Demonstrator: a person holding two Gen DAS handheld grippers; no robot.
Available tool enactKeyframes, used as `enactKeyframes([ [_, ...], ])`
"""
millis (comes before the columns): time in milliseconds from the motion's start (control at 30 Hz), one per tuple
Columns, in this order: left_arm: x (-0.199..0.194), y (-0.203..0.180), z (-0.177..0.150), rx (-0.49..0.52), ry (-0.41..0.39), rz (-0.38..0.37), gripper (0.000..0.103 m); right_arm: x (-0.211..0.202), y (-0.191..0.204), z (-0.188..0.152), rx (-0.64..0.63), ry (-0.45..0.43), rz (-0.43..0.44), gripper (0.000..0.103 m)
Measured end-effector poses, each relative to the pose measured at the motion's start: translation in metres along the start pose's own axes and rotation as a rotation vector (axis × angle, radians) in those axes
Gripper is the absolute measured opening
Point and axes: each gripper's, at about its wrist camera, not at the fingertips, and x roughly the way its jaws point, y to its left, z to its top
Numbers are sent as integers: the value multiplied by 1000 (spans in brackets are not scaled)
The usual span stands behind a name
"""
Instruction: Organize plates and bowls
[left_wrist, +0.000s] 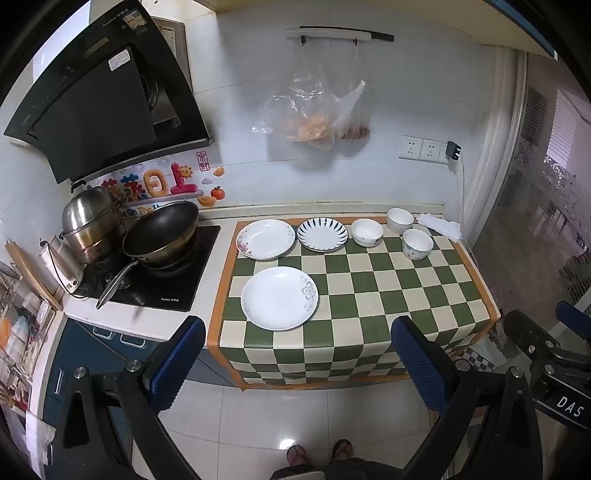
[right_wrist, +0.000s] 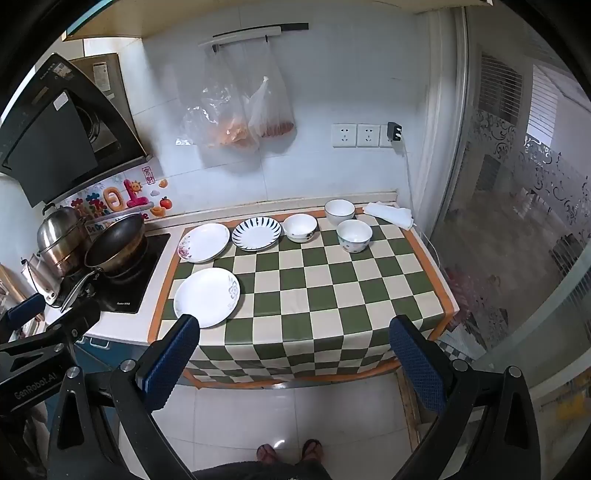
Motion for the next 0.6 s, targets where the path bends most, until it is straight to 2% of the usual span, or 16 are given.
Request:
enactKeyframes([
  [600, 3, -1, 1, 3, -7, 0, 103, 0, 0, 3, 1, -8, -8, 103],
])
